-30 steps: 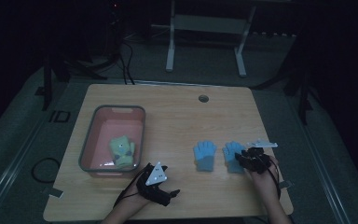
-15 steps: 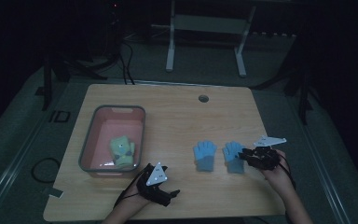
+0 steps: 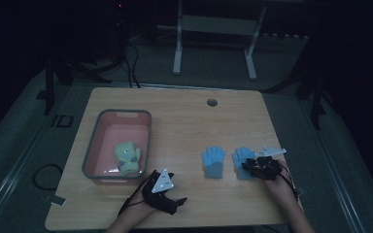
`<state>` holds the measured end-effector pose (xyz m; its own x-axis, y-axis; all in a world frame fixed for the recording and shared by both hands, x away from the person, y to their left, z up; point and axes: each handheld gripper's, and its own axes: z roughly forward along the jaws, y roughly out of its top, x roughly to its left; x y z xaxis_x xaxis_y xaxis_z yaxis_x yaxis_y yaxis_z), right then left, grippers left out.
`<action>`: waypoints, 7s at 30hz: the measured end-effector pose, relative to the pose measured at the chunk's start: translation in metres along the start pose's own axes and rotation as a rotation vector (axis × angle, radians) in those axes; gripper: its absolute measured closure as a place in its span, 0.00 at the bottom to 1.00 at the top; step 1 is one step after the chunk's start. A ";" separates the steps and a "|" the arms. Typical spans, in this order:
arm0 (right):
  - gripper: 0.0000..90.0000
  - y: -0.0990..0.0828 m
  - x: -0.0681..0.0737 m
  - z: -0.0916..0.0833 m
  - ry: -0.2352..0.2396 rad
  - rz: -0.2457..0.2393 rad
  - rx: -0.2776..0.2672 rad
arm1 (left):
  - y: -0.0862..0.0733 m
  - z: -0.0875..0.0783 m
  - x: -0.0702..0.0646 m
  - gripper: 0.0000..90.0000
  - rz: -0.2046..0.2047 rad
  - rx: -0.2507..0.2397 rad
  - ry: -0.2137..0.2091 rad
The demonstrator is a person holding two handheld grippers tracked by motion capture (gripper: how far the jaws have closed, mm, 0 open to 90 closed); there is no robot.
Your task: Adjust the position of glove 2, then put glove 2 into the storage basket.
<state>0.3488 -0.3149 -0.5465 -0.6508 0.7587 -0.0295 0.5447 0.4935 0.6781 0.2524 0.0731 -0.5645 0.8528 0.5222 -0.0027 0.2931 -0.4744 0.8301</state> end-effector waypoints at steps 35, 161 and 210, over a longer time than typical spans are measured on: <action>0.96 0.076 0.051 -0.045 -0.067 0.044 -0.165 | 0.001 0.000 0.000 0.07 0.007 0.001 0.001; 0.69 0.064 0.039 0.061 0.179 0.052 0.009 | 0.082 0.111 -0.004 0.51 0.408 0.115 -0.080; 0.87 0.137 0.072 0.030 0.374 0.033 -0.049 | 0.120 0.020 0.021 0.83 0.370 0.182 -0.052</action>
<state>0.3921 -0.1797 -0.4783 -0.7865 0.5618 0.2566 0.5482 0.4436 0.7090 0.3143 0.0135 -0.4760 0.9344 0.2584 0.2453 0.0302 -0.7435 0.6680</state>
